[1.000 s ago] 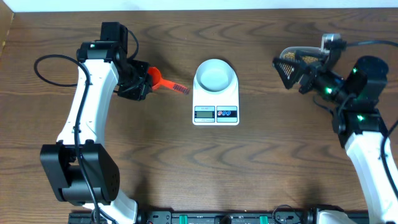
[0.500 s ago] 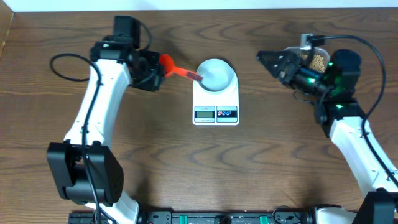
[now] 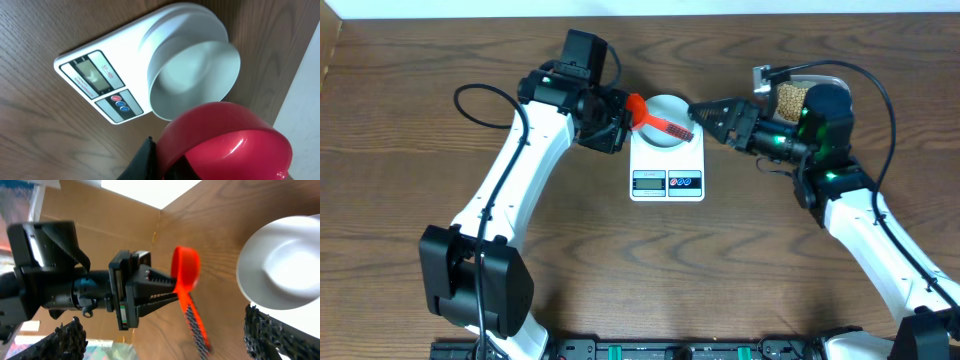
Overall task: Scoop item into bowl and weigh 50g on scale
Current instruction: 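Bring the right gripper to the scoop handle above the bowl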
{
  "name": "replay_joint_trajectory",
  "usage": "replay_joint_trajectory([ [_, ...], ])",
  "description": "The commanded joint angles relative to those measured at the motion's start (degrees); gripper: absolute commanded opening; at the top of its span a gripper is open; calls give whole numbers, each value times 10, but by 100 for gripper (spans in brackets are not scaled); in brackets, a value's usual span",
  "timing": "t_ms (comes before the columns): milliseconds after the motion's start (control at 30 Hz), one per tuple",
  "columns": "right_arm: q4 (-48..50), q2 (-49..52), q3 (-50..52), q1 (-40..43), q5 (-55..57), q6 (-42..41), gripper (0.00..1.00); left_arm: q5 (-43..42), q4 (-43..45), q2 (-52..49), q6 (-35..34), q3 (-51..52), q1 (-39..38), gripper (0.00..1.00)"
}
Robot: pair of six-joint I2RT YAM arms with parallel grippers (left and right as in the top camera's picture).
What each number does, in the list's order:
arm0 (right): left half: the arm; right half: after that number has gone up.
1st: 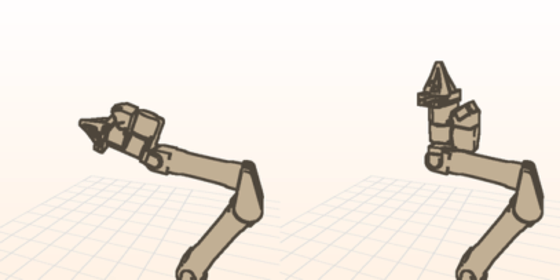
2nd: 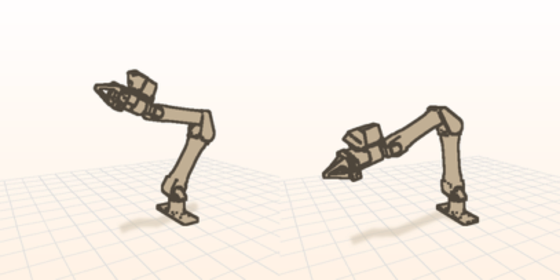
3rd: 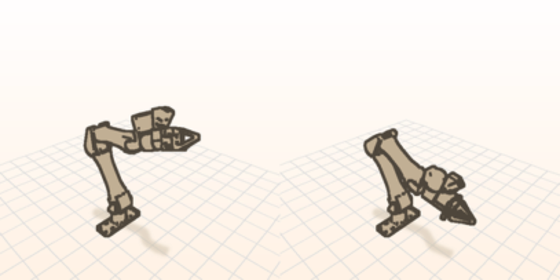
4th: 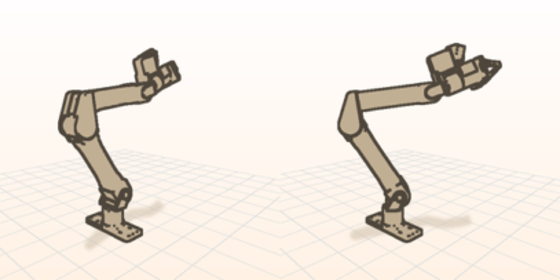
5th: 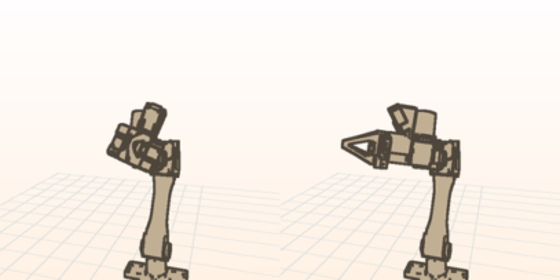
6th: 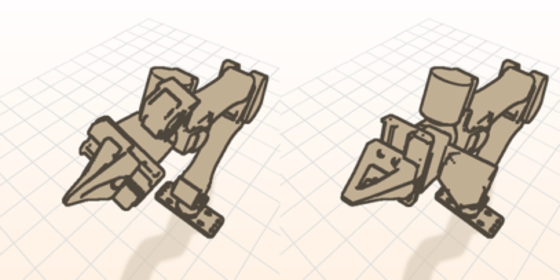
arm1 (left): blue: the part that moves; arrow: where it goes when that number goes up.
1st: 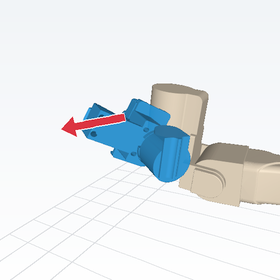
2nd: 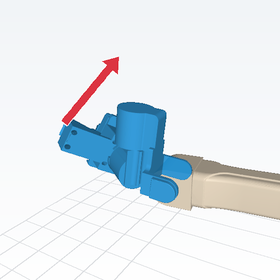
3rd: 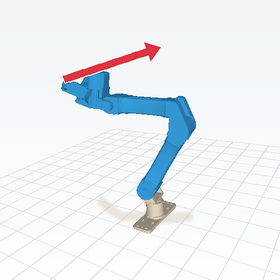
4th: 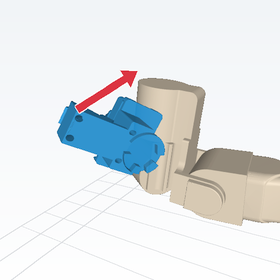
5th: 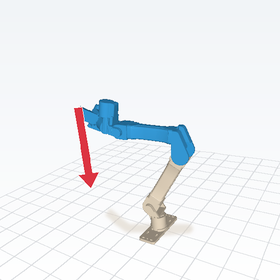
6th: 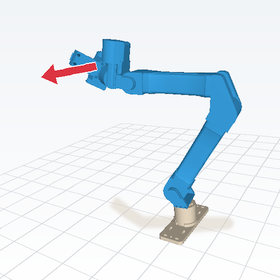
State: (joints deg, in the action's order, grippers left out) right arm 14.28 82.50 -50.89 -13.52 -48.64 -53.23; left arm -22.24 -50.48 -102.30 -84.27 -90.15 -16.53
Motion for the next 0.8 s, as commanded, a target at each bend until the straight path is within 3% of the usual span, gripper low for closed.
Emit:
replay_joint_trajectory([
  [0,-4,3,-9,-17,5,22,99,-1,0,9,-9,-3,-7,8],
  [767,-33,11,-9,-52,18,47,98,-29,3,9,-5,-3,-20,7],
])
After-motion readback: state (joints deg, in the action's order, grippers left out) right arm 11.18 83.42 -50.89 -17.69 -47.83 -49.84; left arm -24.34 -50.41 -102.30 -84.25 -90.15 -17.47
